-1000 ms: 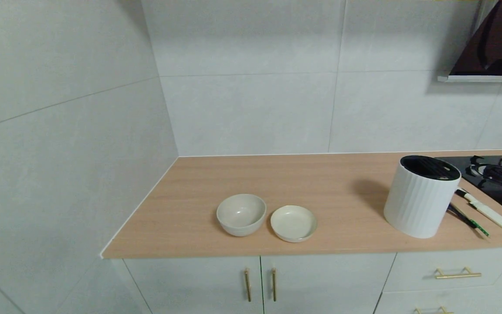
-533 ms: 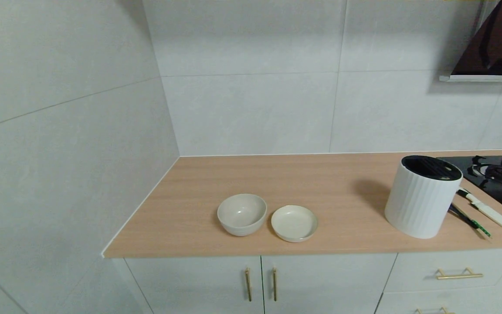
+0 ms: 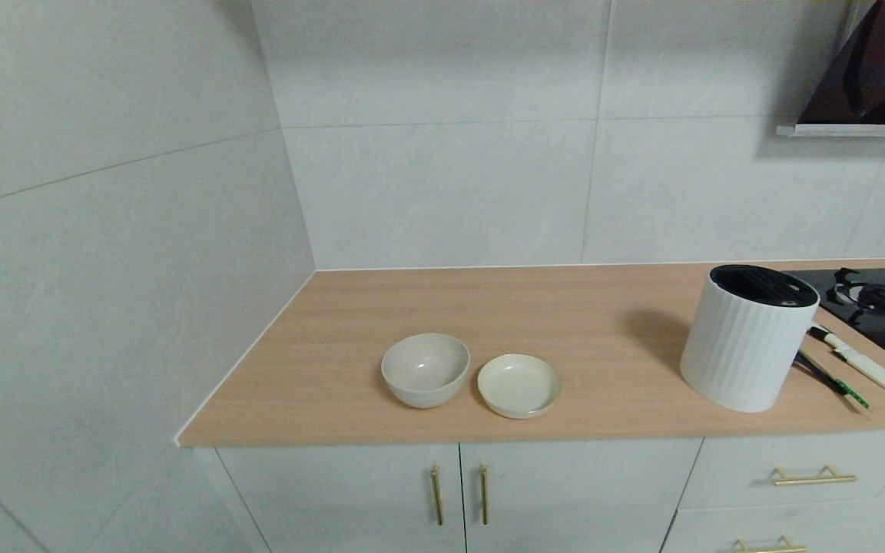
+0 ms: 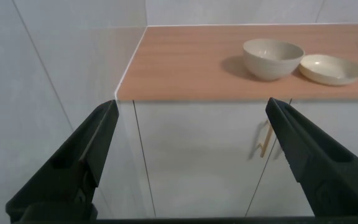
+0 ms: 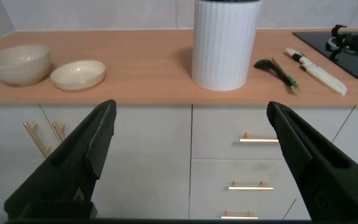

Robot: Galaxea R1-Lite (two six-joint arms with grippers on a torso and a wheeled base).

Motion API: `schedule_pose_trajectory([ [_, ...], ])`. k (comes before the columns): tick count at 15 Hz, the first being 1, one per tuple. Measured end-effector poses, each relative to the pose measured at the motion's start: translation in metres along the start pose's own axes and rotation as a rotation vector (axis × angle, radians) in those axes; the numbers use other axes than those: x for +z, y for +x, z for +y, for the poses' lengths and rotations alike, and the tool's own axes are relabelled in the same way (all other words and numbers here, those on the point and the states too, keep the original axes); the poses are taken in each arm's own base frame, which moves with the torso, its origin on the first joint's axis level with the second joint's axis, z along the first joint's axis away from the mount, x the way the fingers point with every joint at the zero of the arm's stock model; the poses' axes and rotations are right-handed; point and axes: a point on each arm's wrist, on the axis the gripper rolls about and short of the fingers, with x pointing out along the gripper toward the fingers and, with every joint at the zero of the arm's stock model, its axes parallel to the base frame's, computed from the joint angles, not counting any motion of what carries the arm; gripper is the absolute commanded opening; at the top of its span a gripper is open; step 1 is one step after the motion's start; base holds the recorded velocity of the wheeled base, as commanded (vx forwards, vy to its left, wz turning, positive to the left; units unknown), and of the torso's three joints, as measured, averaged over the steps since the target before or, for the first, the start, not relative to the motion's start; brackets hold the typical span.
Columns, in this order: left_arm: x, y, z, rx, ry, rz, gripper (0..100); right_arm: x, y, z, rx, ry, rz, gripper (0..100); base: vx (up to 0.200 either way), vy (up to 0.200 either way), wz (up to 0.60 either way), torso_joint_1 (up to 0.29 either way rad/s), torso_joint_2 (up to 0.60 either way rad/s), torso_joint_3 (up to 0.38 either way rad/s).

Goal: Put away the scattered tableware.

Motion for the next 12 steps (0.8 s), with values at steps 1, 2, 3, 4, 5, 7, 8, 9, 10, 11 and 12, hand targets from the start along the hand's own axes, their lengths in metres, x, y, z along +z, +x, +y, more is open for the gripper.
schedule_pose_trajectory([
  [1, 0.0000, 0.0000, 0.0000, 0.000, 0.000, 0.000, 100, 0.0000, 0.0000, 0.0000, 0.000, 0.000, 0.000, 100, 0.000, 0.000, 0.00, -0.212, 0.47, 0.246],
  [2, 0.0000, 0.0000, 0.0000, 0.000, 0.000, 0.000, 100, 0.0000, 0.0000, 0.0000, 0.000, 0.000, 0.000, 100, 0.000, 0.000, 0.00, -0.232, 0.52, 0.281],
  [3, 0.0000, 0.0000, 0.0000, 0.000, 0.000, 0.000, 100, 0.0000, 0.0000, 0.0000, 0.000, 0.000, 0.000, 100, 0.000, 0.000, 0.00, -0.237, 0.55, 0.305],
  [4, 0.0000, 0.0000, 0.0000, 0.000, 0.000, 0.000, 100, 0.0000, 0.0000, 0.0000, 0.000, 0.000, 0.000, 100, 0.000, 0.000, 0.00, -0.251, 0.55, 0.295],
  [5, 0.0000, 0.0000, 0.0000, 0.000, -0.001, 0.000, 100, 0.0000, 0.0000, 0.0000, 0.000, 0.000, 0.000, 100, 0.000, 0.000, 0.00, -0.261, 0.56, 0.310],
  [7, 0.0000, 0.0000, 0.0000, 0.000, 0.000, 0.000, 100, 0.0000, 0.0000, 0.0000, 0.000, 0.000, 0.000, 100, 0.000, 0.000, 0.00, -0.244, 0.55, 0.308],
  [8, 0.0000, 0.0000, 0.0000, 0.000, 0.000, 0.000, 100, 0.0000, 0.0000, 0.0000, 0.000, 0.000, 0.000, 100, 0.000, 0.000, 0.00, -0.242, 0.52, 0.300],
  [9, 0.0000, 0.0000, 0.0000, -0.001, -0.001, 0.000, 100, 0.0000, 0.0000, 0.0000, 0.000, 0.000, 0.000, 100, 0.000, 0.000, 0.00, -0.237, 0.52, 0.300],
  [10, 0.0000, 0.0000, 0.0000, 0.000, -0.001, 0.000, 100, 0.0000, 0.0000, 0.0000, 0.000, 0.000, 0.000, 100, 0.000, 0.000, 0.00, -0.227, 0.51, 0.290],
  [11, 0.0000, 0.0000, 0.0000, -0.001, -0.001, 0.000, 100, 0.0000, 0.0000, 0.0000, 0.000, 0.000, 0.000, 100, 0.000, 0.000, 0.00, -0.222, 0.52, 0.295],
  [12, 0.0000, 0.0000, 0.0000, 0.000, -0.001, 0.000, 100, 0.0000, 0.0000, 0.0000, 0.000, 0.000, 0.000, 100, 0.000, 0.000, 0.00, -0.212, 0.51, 0.295],
])
